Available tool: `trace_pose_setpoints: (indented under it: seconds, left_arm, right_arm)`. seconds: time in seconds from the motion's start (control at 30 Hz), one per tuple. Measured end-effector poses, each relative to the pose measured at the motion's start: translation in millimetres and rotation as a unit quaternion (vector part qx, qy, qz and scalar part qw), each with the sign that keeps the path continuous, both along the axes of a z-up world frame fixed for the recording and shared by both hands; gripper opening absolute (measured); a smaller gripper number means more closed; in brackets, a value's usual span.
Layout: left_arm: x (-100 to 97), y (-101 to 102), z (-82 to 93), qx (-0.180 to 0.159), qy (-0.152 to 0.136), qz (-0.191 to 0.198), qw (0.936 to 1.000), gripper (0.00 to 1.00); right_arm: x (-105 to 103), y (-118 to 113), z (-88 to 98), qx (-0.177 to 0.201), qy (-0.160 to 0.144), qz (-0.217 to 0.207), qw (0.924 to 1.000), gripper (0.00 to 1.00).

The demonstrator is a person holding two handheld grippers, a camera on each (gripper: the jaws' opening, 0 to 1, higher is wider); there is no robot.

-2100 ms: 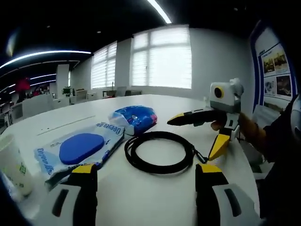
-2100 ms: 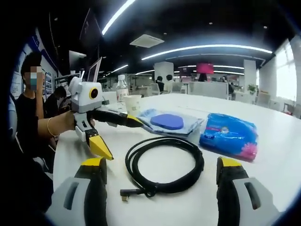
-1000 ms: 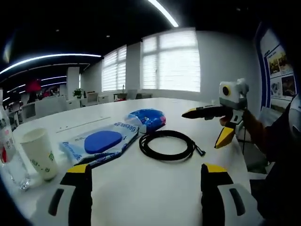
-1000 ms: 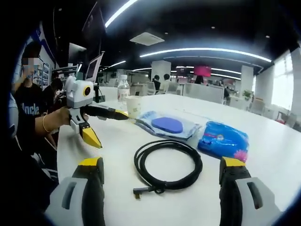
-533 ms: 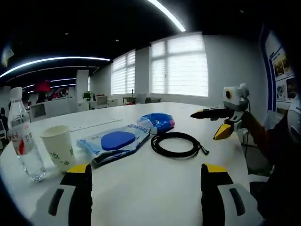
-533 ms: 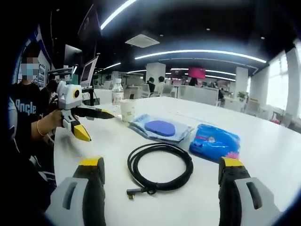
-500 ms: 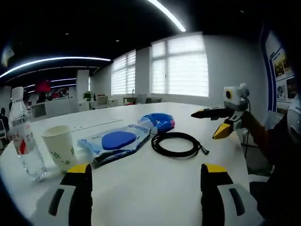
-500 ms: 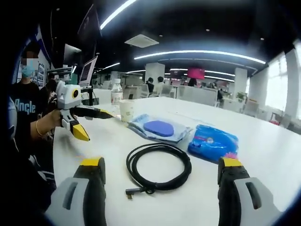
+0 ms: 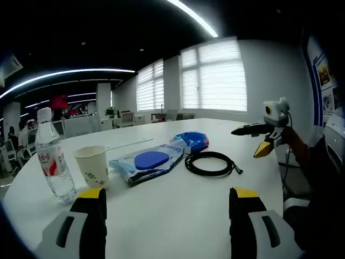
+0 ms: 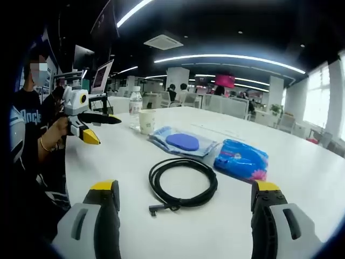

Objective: Arrange the tabletop items into an orderly group along one side of the table until the central work area is clear of visible clutter.

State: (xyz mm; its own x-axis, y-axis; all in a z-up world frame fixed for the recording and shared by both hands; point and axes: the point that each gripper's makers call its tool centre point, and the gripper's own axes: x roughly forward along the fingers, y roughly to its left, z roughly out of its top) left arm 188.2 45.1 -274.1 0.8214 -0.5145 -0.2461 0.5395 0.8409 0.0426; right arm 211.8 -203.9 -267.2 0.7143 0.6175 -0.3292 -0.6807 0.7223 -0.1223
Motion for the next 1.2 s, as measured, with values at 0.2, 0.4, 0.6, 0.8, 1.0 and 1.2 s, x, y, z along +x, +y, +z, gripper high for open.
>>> trace_pose_setpoints:
  seconds: [0.2, 0.4, 0.6, 0.8, 1.0, 1.2]
  left_arm:
    - [-7.2, 3.2, -5.4, -0.004, 0.007, 0.005, 1.0, 0.94]
    - [-20.0, 8.6, -4.1, -0.014, 0.004, 0.007, 0.9999, 0.93]
    - [-32.3, 15.0, 5.7, -0.05, -0.002, 0.011, 0.9987, 0.92]
    - [-44.8, 25.1, 5.0, -0.028, -0.001, 0.019, 0.9994, 0.92]
    - [-62.9, 32.9, 3.2, 0.008, -0.012, 0.013, 0.9998, 0.91]
    - [-71.8, 44.8, 2.8, -0.01, -0.011, 0.043, 0.999, 0.91]
  right_arm:
    - [-6.4, -7.4, -0.8, -0.029, -0.005, -0.014, 0.9995, 0.97]
    - [-13.1, -16.0, 5.7, -0.003, -0.003, -0.024, 0.9997, 0.97]
    - [-20.7, -26.2, 6.4, 0.005, -0.003, -0.035, 0.9994, 0.96]
    - [-30.9, -35.3, 4.6, -0.009, -0.002, -0.043, 0.9991, 0.95]
    - [-40.1, -43.3, 6.5, -0.003, -0.005, -0.056, 0.9984, 0.94]
    - [-46.6, -46.2, 2.6, -0.017, 0.0, -0.059, 0.9981, 0.93]
